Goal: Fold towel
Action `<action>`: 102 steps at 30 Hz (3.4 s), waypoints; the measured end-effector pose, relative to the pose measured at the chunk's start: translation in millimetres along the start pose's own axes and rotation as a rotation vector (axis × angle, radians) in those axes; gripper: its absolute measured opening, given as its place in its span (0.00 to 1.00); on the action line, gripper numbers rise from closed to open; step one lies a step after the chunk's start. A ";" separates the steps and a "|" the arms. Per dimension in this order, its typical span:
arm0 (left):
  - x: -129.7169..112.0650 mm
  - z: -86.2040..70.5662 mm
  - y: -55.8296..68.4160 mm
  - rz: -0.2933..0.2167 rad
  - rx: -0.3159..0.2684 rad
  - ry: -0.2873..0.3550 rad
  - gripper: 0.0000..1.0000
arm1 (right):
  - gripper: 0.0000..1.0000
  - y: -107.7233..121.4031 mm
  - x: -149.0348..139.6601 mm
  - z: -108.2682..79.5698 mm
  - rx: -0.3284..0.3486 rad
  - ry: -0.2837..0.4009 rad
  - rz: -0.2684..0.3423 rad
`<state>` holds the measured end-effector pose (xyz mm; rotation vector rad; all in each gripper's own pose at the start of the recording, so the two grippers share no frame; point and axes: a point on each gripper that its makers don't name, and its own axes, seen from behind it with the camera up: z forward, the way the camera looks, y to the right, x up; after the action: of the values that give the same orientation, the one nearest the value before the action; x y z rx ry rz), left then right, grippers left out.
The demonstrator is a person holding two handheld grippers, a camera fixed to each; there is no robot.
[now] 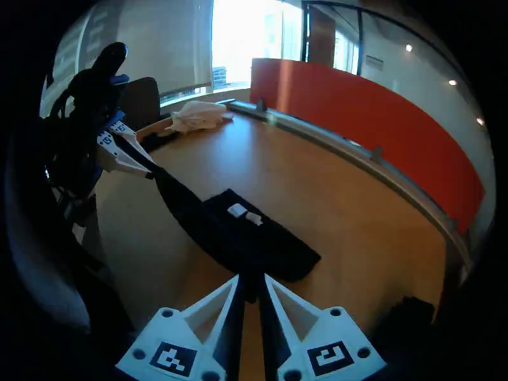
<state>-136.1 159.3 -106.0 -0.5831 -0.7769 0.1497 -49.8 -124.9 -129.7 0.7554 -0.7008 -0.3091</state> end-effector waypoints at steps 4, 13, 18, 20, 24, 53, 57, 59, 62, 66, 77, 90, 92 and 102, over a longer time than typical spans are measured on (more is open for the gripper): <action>-1.6 -1.6 3.1 -0.005 -0.006 -0.004 0.20 | 0.13 -1.0 -2.0 -1.6 0.000 -0.002 0.011; -1.9 2.8 2.4 -0.011 -0.005 -0.009 0.20 | 0.13 -1.8 -6.9 0.5 0.006 -0.017 0.009; 0.2 7.6 -0.8 -0.022 -0.001 -0.010 0.20 | 0.13 0.9 -6.8 5.8 0.010 -0.021 0.005; 1.2 11.4 -3.5 -0.027 0.004 -0.010 0.20 | 0.13 4.0 -6.8 9.2 0.009 -0.023 0.004; 2.6 22.8 -8.9 -0.032 0.012 -0.012 0.20 | 0.13 11.5 -9.5 19.9 0.008 -0.032 0.005; -5.5 106.7 -40.0 -0.047 0.044 -0.095 0.20 | 0.13 64.1 -43.5 87.6 0.012 -0.138 0.082; -6.5 116.0 -42.3 -0.044 0.050 -0.104 0.20 | 0.13 70.4 -46.0 94.8 0.005 -0.148 0.087; -6.8 120.8 -43.6 -0.040 0.054 -0.108 0.20 | 0.14 73.9 -46.3 99.0 0.001 -0.152 0.091; -7.9 128.0 -46.3 -0.033 0.060 -0.115 0.20 | 0.13 78.2 -45.8 105.4 -0.005 -0.154 0.097; -8.5 136.6 -51.2 -0.029 0.071 -0.122 0.20 | 0.14 82.6 -45.4 113.3 -0.012 -0.158 0.108; -10.0 153.7 -63.4 -0.013 0.095 -0.124 0.23 | 0.23 88.3 -53.6 127.6 -0.036 -0.185 0.156; -10.2 161.7 -74.7 0.022 0.128 -0.115 0.39 | 0.44 99.8 -67.9 136.1 -0.099 -0.212 0.154; -10.2 162.1 -76.5 0.026 0.135 -0.114 0.40 | 0.47 102.1 -68.4 137.1 -0.107 -0.211 0.152; -7.3 160.1 -87.8 0.019 0.173 -0.106 0.68 | 0.62 119.5 -63.1 141.3 -0.163 -0.200 0.138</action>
<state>-260.2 154.2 28.0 -0.4209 -0.8513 0.2647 -190.6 -83.9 -0.4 0.5229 -0.9005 -0.3145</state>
